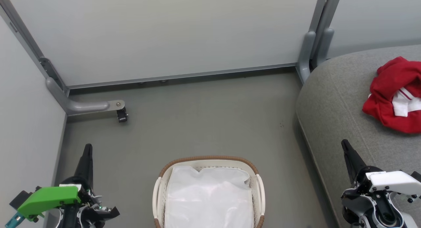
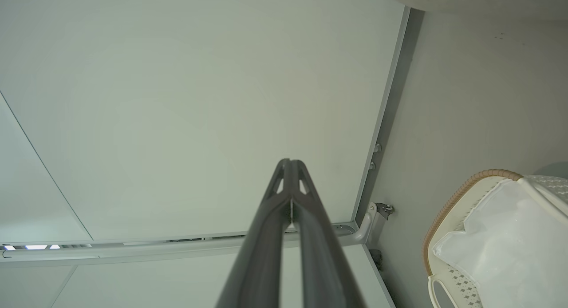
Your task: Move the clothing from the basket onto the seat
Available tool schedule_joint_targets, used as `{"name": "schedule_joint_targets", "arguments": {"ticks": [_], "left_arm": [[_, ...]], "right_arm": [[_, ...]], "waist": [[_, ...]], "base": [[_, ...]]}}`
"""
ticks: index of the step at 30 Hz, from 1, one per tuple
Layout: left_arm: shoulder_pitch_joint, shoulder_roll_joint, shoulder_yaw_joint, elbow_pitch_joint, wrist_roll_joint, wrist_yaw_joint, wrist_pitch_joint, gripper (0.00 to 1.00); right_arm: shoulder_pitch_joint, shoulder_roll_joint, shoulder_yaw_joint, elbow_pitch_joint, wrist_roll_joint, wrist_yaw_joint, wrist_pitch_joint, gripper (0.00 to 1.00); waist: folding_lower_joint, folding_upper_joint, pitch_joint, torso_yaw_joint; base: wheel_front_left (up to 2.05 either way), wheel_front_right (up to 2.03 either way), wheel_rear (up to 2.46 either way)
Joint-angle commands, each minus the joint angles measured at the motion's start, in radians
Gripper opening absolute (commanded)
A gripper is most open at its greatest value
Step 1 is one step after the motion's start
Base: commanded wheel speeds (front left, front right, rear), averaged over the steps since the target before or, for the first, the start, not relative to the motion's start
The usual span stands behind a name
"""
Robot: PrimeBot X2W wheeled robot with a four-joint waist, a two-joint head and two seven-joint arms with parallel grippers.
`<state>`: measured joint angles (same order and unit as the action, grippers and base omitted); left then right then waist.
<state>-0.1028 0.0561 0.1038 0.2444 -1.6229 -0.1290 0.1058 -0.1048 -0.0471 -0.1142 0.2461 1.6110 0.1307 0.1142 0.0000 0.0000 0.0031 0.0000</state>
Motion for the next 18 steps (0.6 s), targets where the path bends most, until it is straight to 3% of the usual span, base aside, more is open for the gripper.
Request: {"name": "schedule_joint_targets", "arguments": {"ticks": [1,18], "left_arm": [[-0.011,0.002,0.006,0.000,0.005,-0.005,0.006,0.00],[-0.011,0.000,0.008,0.000,0.006,-0.005,0.006,0.00]], "right_arm": [[-0.006,-0.006,-0.001,-0.004,0.004,0.000,0.003,0.00],[-0.006,-0.006,-0.001,-0.004,0.004,0.000,0.003,0.00]], "waist": [[0.0000,0.0000,0.000,0.000],[0.0000,0.0000,0.000,0.000]], "base": [[0.00,0.00,0.00],[0.00,0.00,0.00]]}}
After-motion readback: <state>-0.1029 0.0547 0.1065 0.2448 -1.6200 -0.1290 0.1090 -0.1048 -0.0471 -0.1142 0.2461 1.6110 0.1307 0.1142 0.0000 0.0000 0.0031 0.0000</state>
